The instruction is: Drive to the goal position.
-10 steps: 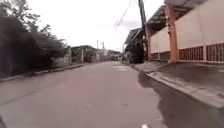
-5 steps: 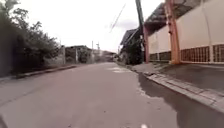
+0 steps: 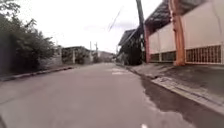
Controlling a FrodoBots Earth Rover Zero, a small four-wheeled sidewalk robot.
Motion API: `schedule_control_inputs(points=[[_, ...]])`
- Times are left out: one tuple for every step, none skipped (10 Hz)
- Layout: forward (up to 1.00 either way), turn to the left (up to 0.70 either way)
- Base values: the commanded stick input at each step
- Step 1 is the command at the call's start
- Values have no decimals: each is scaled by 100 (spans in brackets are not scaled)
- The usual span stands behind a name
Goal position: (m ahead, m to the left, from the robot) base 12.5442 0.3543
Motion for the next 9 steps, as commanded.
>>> schedule_control_inputs(points=[[100,0],[100,0],[100,0],[100,40],[100,39],[100,13],[100,0],[100,0],[100,0]])
